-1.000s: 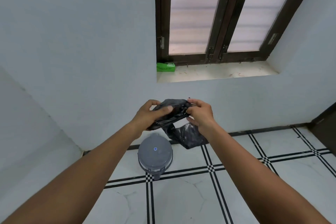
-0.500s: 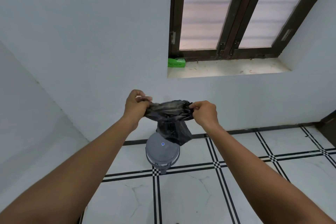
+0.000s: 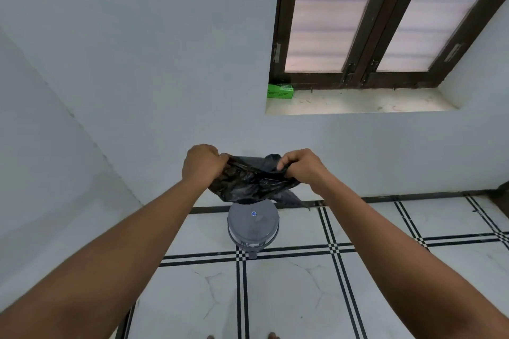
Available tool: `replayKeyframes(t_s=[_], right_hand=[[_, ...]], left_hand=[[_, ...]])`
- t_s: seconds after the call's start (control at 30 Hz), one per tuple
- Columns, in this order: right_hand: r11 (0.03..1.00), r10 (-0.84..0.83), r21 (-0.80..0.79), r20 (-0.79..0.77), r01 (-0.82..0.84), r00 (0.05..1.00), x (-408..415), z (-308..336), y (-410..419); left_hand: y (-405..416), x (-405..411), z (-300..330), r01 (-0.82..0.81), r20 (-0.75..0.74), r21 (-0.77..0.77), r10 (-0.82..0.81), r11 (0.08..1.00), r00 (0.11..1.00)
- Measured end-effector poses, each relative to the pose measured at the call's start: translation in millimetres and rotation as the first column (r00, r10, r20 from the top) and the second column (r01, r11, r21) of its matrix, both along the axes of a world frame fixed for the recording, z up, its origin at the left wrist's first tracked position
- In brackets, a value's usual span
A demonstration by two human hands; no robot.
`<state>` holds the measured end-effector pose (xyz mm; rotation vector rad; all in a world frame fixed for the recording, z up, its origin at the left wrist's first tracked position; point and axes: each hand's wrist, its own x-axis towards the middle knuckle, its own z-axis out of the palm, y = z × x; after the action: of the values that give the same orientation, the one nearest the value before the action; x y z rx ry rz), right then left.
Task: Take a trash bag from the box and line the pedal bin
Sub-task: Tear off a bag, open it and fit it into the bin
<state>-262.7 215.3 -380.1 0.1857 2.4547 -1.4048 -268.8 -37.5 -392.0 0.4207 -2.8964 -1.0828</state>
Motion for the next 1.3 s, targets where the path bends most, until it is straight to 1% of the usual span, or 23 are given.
replayKeyframes(t_s=[0.13,0.23,0.33,0.43,0.5,0.53,0.6,0.67,0.7,0.77,0.83,0.87,0.93,0.97,1.0,1.03,1.07,1.1,1.13,1.17,1.2,1.27,1.3], right_hand=[[0.951,-0.04,0.298,-0.158,0.086,0.987,-1.3,-6.3,5.2],[0.907,-0.13,0.379,-0.16,0.182,0.979,-4.4,-14.9,10.6],[0.95,-0.309,-0.025,0.084,0.312,0.947,-8.9,-18.8,9.8],[0.85,-0.117,-0.49,0.186,0.196,0.975,-6.4,-15.7,13.3],[0.811,0.095,-0.584,0.142,0.006,0.985,-1.4,-13.2,18.9],[0.858,0.168,-0.508,0.136,-0.077,0.976,0.4,-12.5,20.6],[0.965,0.263,-0.027,0.102,-0.262,0.959,-1.2,-14.9,20.1],[0.782,0.327,0.522,0.121,-0.34,0.937,-3.7,-16.1,14.4],[0.683,0.318,0.667,0.097,-0.299,0.943,-3.7,-15.7,10.2],[0.712,0.218,0.695,-0.081,-0.102,0.972,-3.7,-16.3,2.1],[0.846,0.114,0.518,-0.405,0.125,0.907,0.9,-16.5,-8.5],[0.896,0.059,0.391,-0.572,0.208,0.818,3.4,-15.5,-13.7],[0.94,-0.048,0.215,-0.687,0.266,0.725,6.7,-18.5,-20.4],[0.92,0.039,0.326,-0.626,0.216,0.779,8.3,-25.5,-20.7],[0.821,0.241,0.567,-0.457,0.071,0.856,7.8,-35.7,-18.9],[0.629,0.424,0.756,-0.139,-0.181,0.895,9.1,-45.6,-16.3],[0.396,0.488,0.788,0.254,-0.471,0.835,14.2,-48.5,-16.6],[0.252,0.427,0.686,0.554,-0.682,0.715,19.9,-49.5,-17.5],[0.235,0.36,0.605,0.672,-0.76,0.647,24.6,-46.8,-17.2],[0.309,0.329,0.603,0.657,-0.735,0.678,26.3,-46.8,-16.7],[0.419,0.329,0.665,0.523,-0.618,0.786,24.0,-50.3,-15.4],[0.773,0.193,0.623,-0.051,-0.12,0.98,15.9,-56.8,-15.9],[0.907,0.027,0.411,-0.279,0.094,0.96,15.0,-55.2,-19.7]], left_hand=[[-11.0,7.5,1.0,0.028,-0.256,0.133,0.007,0.991,0.967],[-13.4,16.3,5.5,0.342,-0.307,0.01,-0.323,0.939,0.895],[-14.0,16.3,8.7,0.513,-0.07,-0.3,-0.555,0.804,0.829],[-9.7,9.8,8.5,0.339,0.034,-0.299,-0.346,0.892,0.938],[-8.9,6.9,10.3,0.198,0.107,-0.192,-0.18,0.961,0.978],[-9.2,6.6,10.1,0.148,0.155,-0.173,-0.122,0.974,0.98],[-12.1,9.4,12.0,0.109,0.195,-0.228,-0.065,0.968,0.979],[-16.1,7.2,6.7,0.208,0.232,-0.321,-0.136,0.924,0.963],[-18.5,6.0,3.7,0.215,0.292,-0.306,-0.124,0.928,0.949],[-19.1,6.8,4.6,0.127,0.321,-0.236,-0.046,0.963,0.946],[-15.3,13.3,4.1,0.028,-0.06,-0.323,-0.049,0.946,0.997],[-12.0,21.9,4.9,-0.032,-0.27,-0.379,-0.078,0.925,0.96],[-9.9,36.6,2.2,-0.063,-0.435,-0.398,-0.128,0.915,0.891],[-12.2,40.2,-6.6,-0.006,-0.349,-0.431,-0.16,0.902,0.923],[-15.8,39.7,-19.0,0.11,-0.169,-0.505,-0.223,0.856,0.96],[-20.2,40.0,-27.7,0.291,0.117,-0.556,-0.273,0.779,0.955],[-23.4,41.1,-34.8,0.465,0.399,-0.503,-0.281,0.729,0.873],[-26.5,41.7,-42.8,0.569,0.6,-0.394,-0.267,0.722,0.754],[-27.7,44.0,-44.6,0.577,0.676,-0.332,-0.239,0.746,0.697],[-27.6,44.4,-46.9,0.5,0.636,-0.32,-0.209,0.805,0.743],[-26.4,43.7,-48.1,0.36,0.517,-0.348,-0.142,0.866,0.844],[-22.3,44.6,-48.7,0.043,0.08,-0.382,-0.013,0.923,0.997],[-19.2,45.4,-46.6,-0.039,-0.12,-0.382,-0.008,0.923,0.993]])
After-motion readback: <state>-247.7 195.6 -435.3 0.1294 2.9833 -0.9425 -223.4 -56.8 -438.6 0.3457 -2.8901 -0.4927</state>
